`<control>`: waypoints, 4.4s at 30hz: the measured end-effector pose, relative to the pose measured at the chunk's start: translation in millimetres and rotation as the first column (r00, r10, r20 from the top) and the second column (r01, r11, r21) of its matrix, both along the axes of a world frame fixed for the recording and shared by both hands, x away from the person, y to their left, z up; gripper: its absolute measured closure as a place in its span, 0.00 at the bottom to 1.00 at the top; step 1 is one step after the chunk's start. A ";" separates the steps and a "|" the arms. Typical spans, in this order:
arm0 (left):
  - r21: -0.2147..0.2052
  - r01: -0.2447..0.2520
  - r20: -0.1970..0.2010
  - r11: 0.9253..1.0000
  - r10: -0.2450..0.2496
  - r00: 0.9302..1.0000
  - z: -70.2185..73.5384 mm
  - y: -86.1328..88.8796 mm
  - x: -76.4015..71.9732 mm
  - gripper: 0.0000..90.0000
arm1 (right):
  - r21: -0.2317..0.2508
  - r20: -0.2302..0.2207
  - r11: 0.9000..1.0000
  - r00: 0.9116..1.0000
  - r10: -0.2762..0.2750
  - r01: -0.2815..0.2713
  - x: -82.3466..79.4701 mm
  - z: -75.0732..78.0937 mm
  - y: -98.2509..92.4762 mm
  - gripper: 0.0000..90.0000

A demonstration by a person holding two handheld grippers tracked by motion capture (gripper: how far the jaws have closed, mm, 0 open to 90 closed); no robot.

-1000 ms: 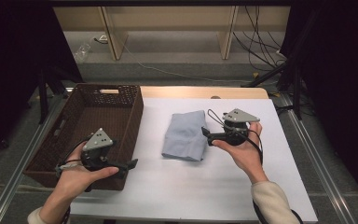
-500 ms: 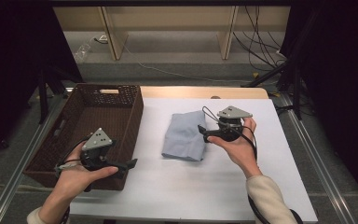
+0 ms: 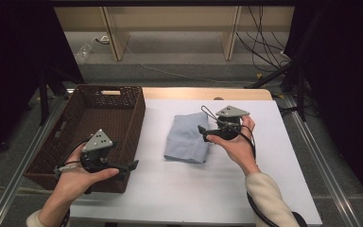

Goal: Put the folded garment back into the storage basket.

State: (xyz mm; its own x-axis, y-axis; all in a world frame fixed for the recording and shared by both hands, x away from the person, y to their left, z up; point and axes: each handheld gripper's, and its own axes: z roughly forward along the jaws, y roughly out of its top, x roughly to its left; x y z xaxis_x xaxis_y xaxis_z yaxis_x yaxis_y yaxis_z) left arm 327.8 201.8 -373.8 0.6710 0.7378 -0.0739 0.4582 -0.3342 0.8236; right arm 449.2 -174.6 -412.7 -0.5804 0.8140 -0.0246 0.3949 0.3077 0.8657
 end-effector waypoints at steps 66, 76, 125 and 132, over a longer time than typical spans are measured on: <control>0.003 -0.003 -0.012 1.000 0.003 1.000 -1.3 -0.1 2.3 0.00 | 0.017 -0.424 1.000 0.905 0.025 -0.019 50.2 -69.8 17.3 0.47; 0.002 -0.007 -0.012 1.000 0.007 1.000 -0.2 1.0 2.2 0.00 | 0.055 -0.440 0.998 0.897 0.046 -0.024 47.4 -66.8 19.6 0.67; 0.000 -0.013 -0.010 1.000 0.013 1.000 0.5 1.8 2.1 0.00 | 0.119 -0.305 0.992 0.950 0.075 -0.040 22.8 -2.8 34.4 0.71; 0.002 -0.013 -0.013 1.000 0.013 1.000 0.3 1.8 2.2 0.00 | 0.124 -0.291 0.991 0.953 0.083 -0.049 20.0 5.8 39.0 0.71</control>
